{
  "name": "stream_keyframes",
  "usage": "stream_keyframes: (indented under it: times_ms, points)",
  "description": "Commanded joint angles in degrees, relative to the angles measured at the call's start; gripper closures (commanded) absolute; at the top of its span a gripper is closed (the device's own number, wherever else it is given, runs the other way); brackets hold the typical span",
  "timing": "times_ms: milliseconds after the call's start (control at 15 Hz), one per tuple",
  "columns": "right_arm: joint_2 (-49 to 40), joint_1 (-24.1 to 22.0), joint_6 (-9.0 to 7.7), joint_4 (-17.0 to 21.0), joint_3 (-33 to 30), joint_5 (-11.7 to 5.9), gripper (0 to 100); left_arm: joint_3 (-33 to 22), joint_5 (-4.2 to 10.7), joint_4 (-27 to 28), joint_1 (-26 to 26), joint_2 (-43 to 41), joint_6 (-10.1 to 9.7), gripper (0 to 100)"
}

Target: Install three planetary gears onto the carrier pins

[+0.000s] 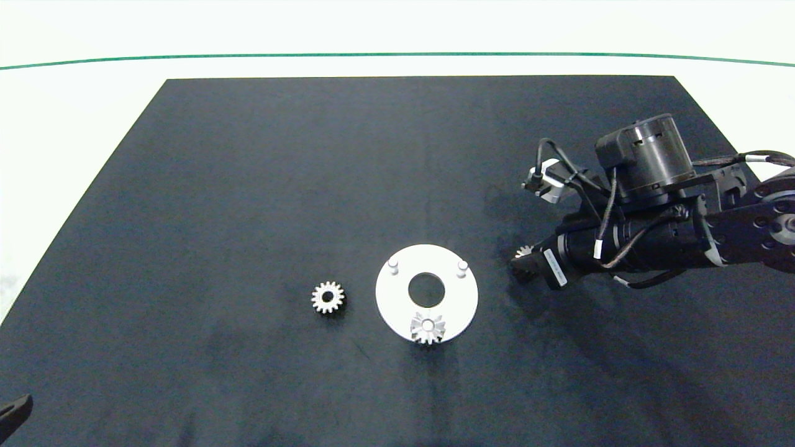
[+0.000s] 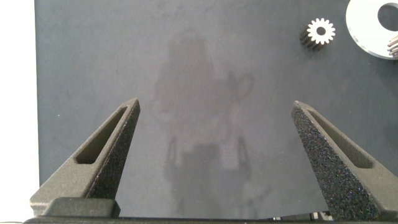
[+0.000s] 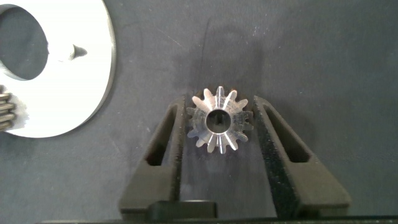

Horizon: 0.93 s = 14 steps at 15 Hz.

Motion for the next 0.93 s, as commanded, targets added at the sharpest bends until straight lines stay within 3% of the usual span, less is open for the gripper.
stream_keyframes:
  times_ms: [67,800,867,933]
  points:
    - [-1.24,0.86,-0.14,0.35,0.01,-0.02,96,-0.14,-0.01,0.19,0.16,-0.32,0.03,0]
    - [-0.44,0.77,0.03,0.26,0.45,-0.11,96,-0.49,0.08,0.19,0.08,-0.23,0.03,0]
    - [-0.36,0.77,-0.06,0.18,0.45,-0.11,0,-0.49,0.08,0.19,0.08,-0.14,0.03,0]
    - [-0.27,0.68,-0.06,0.09,0.45,-0.11,0,-0.49,0.08,0.19,0.08,-0.05,0.03,0]
